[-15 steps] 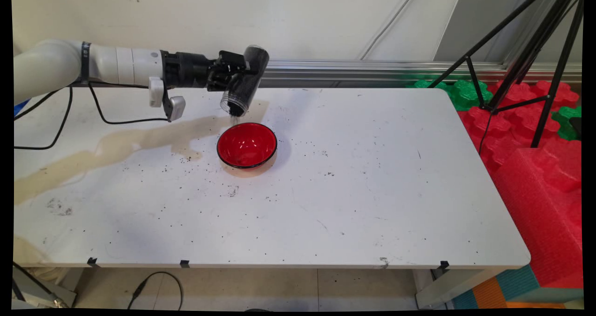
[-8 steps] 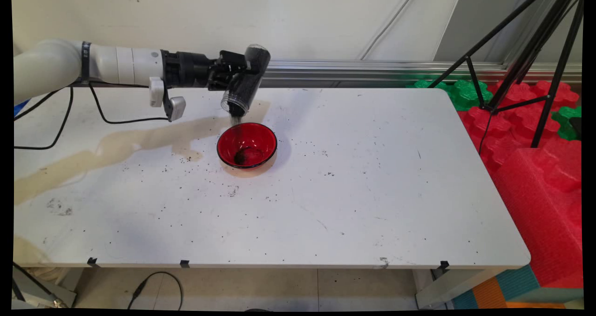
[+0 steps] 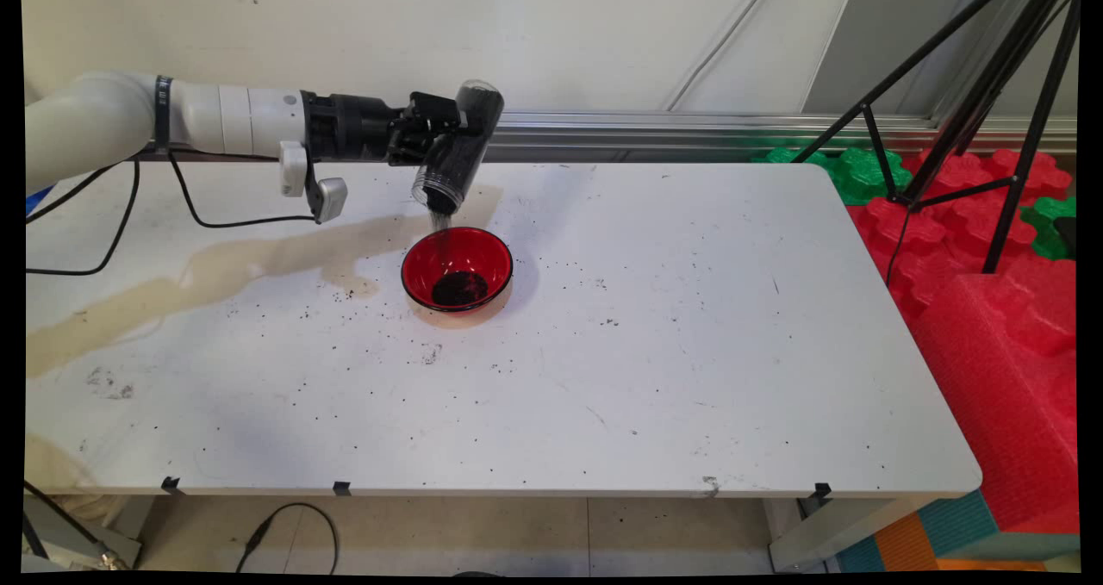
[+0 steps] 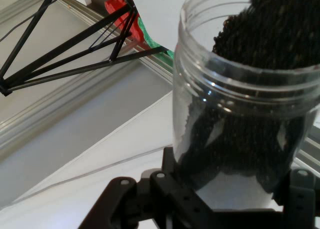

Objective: Pour the black seasoning powder in the red bowl

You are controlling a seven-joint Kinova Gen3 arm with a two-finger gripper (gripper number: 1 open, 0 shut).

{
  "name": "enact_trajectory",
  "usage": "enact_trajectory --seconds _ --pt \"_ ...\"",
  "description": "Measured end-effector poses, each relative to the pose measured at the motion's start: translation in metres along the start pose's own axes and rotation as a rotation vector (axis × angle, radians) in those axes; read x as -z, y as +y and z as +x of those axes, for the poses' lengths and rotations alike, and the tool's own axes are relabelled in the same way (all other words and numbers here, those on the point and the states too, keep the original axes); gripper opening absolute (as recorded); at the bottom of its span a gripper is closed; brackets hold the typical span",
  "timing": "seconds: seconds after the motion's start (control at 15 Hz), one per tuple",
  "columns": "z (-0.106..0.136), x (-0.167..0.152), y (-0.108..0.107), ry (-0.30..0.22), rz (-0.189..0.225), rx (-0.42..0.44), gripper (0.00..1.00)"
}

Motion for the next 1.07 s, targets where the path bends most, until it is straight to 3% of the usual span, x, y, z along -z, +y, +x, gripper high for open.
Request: enact_trajectory --seconds 1.07 --pt "-0.0036 -0.0046 -0.0006 0.001 0.004 -0.014 0.0"
